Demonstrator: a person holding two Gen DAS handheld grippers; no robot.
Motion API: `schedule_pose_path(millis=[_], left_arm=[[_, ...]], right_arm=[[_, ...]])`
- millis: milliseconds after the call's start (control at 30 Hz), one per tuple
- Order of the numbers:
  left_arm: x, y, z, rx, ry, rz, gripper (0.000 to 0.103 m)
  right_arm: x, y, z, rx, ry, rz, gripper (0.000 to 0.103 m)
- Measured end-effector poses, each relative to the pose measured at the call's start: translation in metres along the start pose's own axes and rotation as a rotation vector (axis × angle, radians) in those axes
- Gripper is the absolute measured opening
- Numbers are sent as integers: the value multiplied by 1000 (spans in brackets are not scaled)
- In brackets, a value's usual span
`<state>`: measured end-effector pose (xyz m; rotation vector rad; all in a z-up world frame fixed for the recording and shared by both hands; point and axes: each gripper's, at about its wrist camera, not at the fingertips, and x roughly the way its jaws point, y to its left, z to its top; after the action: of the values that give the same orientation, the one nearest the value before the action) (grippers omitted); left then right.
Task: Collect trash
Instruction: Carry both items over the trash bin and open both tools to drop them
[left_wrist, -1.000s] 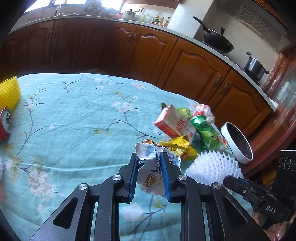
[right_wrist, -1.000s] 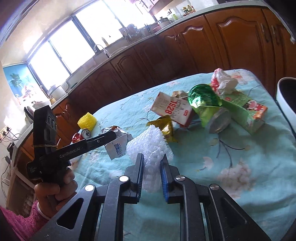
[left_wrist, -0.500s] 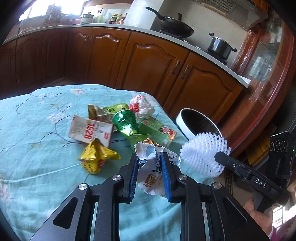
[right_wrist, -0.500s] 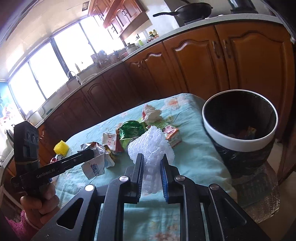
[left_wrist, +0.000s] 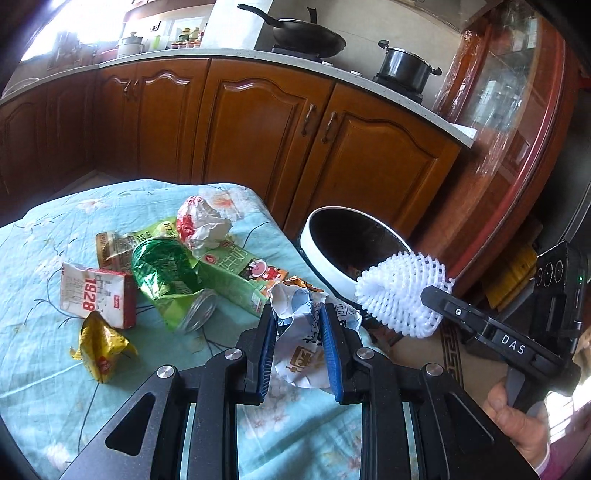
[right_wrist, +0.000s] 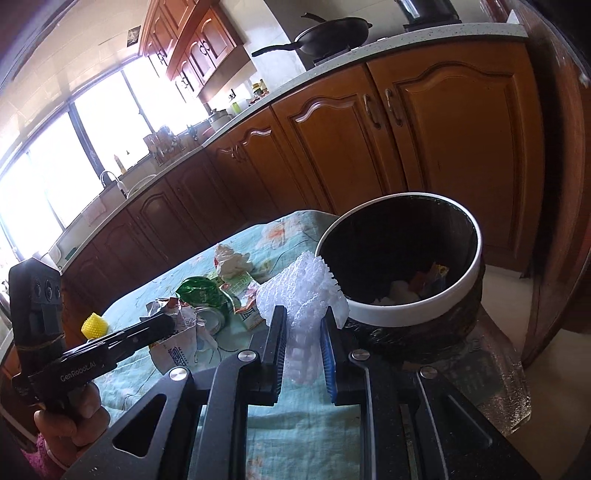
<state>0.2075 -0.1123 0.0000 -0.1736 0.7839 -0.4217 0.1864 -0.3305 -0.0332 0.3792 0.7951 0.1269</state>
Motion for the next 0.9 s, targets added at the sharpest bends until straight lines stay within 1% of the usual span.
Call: schedule_pose_path(millis=[267,433,700,900], left_arm=[[29,-16,18,18,9,-11,23],[52,-30,32,34,17,-19,24],[93,-53,58,65,28,-26,24],[132,-64,74,96,57,-8,25]], right_arm=[[-1,-22,13,11,-27,-41,18],[3,-35,26,9,-38,-76,20],[16,-58,48,17,-25,-103,21],[31,-71,62,11,3,-120,22]])
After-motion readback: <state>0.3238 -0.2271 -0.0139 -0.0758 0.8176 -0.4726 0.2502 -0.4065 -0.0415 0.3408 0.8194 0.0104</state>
